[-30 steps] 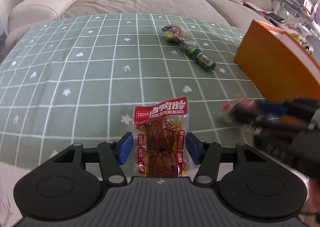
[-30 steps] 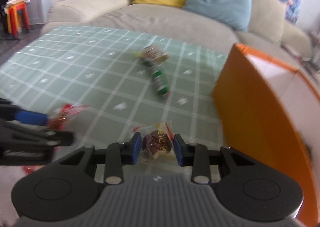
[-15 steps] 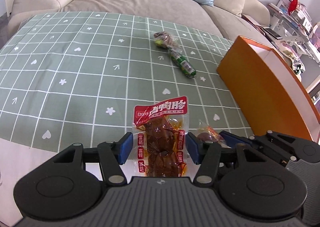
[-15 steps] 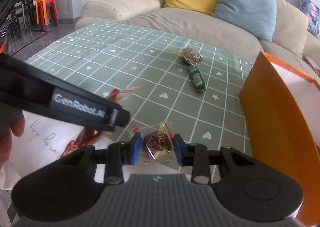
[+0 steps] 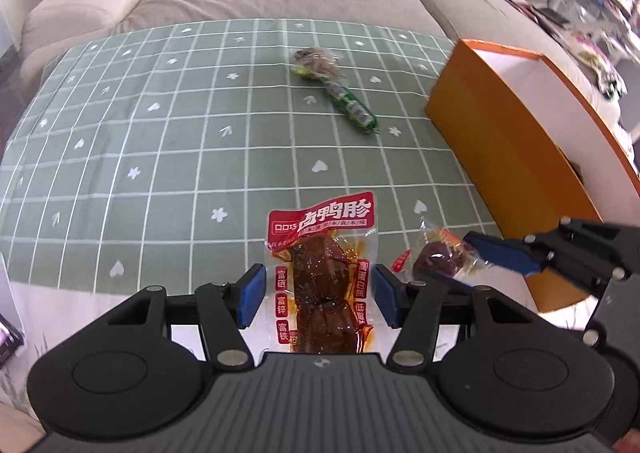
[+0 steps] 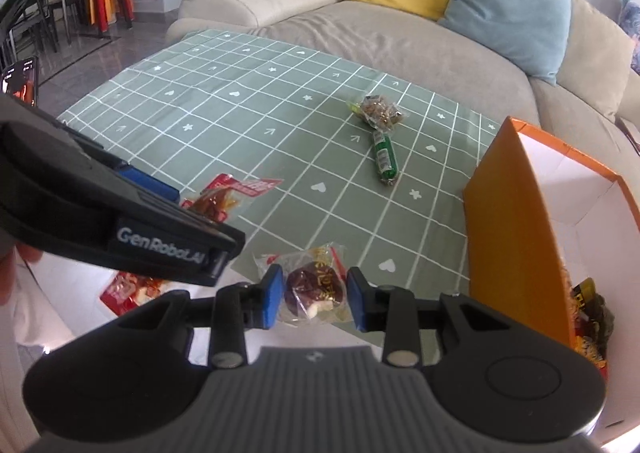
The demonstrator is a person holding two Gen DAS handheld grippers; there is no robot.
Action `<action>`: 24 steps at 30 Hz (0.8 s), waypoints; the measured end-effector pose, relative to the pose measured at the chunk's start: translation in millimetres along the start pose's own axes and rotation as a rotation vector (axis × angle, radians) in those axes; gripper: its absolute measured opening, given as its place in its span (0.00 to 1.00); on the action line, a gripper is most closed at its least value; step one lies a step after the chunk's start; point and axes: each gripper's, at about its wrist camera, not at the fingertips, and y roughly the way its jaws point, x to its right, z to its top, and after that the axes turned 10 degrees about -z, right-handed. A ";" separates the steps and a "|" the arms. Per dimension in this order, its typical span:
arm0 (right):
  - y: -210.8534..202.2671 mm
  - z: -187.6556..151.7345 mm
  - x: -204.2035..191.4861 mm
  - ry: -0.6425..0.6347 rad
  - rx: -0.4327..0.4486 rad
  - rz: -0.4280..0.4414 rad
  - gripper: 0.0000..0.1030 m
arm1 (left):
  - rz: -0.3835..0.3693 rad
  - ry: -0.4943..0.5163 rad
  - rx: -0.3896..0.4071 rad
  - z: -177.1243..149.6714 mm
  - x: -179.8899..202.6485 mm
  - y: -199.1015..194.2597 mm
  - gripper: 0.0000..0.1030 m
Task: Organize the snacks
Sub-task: 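Carry both packs into the orange box and open both tools to release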
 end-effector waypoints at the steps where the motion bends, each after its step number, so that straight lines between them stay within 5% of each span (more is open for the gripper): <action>1: -1.8 1.1 4.5 -0.011 -0.007 -0.003 0.31 | -0.001 0.017 -0.011 3.8 4.2 -0.9 0.63; 18: -34.2 43.8 126.4 -0.078 -0.129 -0.010 0.31 | -0.012 0.464 -0.280 87.4 123.7 10.7 0.63; 24: -39.8 50.0 165.5 -0.098 -0.160 -0.069 0.31 | 0.012 0.605 -0.287 112.9 170.6 20.8 0.63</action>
